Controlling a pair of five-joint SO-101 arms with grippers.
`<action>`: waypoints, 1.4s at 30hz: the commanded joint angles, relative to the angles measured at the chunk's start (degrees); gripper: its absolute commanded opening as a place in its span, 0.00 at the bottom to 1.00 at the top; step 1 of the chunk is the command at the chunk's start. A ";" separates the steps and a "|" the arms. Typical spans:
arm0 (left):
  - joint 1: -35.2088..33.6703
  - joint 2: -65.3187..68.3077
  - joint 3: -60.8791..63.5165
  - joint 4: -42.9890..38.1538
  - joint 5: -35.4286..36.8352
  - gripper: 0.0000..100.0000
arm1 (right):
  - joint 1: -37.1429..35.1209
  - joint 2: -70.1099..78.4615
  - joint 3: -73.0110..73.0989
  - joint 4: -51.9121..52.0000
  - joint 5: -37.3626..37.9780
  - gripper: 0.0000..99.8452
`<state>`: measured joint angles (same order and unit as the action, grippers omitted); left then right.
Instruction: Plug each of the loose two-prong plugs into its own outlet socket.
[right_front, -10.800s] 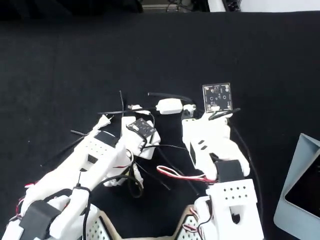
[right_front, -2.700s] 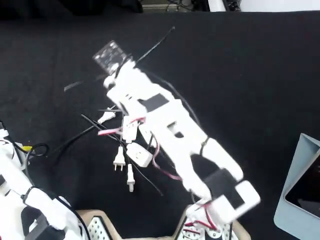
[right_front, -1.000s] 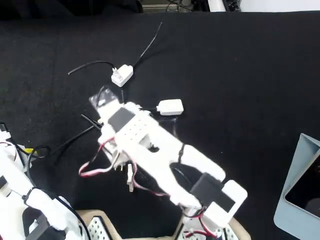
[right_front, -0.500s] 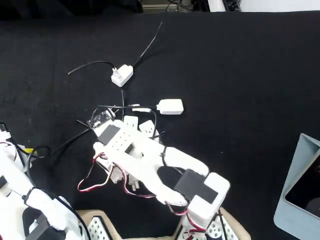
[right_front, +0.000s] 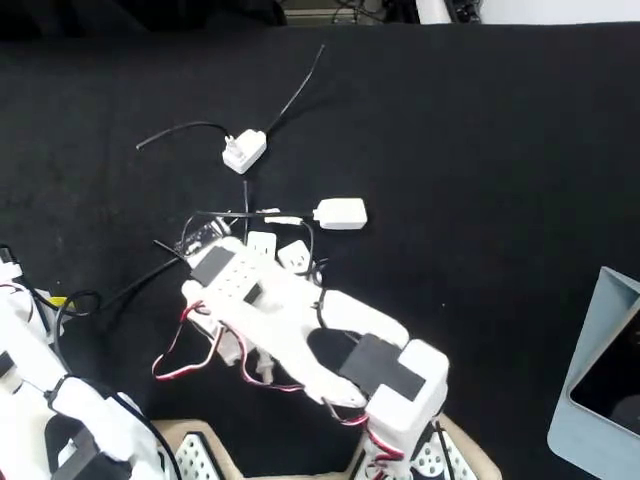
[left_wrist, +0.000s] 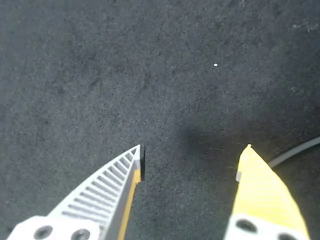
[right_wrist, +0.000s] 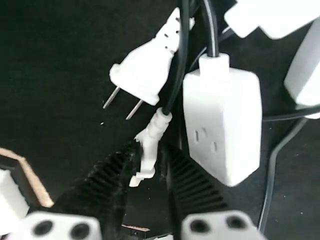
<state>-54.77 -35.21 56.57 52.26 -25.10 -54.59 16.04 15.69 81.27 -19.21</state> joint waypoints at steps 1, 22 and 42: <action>-0.04 -0.97 -0.48 -0.88 0.09 0.30 | -2.81 2.95 -2.07 0.88 -0.53 0.05; -0.04 -1.49 -0.92 -0.53 0.09 0.30 | -3.25 0.75 -13.05 14.15 0.26 0.01; 7.08 -1.58 -6.64 -0.26 9.58 0.30 | 12.66 -40.92 0.40 -2.02 6.77 0.01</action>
<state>-50.11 -35.21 54.64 52.26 -19.38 -44.31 -19.65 13.05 84.53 -12.97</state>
